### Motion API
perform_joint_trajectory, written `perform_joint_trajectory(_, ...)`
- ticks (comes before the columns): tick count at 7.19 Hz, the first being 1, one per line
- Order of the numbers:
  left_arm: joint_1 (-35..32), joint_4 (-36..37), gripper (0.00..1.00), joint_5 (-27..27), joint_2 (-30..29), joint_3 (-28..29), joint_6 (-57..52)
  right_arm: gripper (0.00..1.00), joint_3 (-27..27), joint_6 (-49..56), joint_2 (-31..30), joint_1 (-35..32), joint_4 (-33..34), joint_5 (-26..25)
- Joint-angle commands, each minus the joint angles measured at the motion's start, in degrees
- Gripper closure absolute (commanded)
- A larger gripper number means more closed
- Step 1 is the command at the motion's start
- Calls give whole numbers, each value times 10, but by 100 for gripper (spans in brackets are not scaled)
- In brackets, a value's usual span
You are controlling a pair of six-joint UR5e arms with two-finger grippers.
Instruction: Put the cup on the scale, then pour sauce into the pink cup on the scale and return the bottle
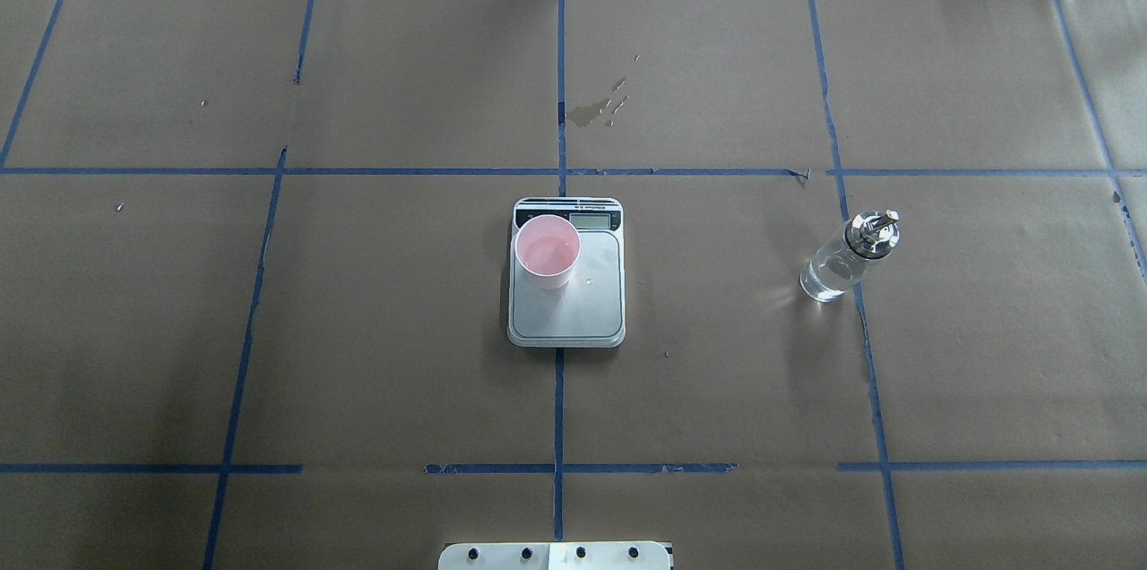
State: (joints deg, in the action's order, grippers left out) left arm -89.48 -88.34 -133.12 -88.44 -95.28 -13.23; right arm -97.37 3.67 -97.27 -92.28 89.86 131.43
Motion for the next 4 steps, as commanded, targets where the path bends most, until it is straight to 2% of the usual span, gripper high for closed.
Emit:
perform_joint_trajectory(1,0,0,0,0,-5,3,0,0,0,0,1,1,0,1)
perform_joint_trajectory(4,0,2,0,1,-7,-3,0,0,1,0,1,1,-1,1)
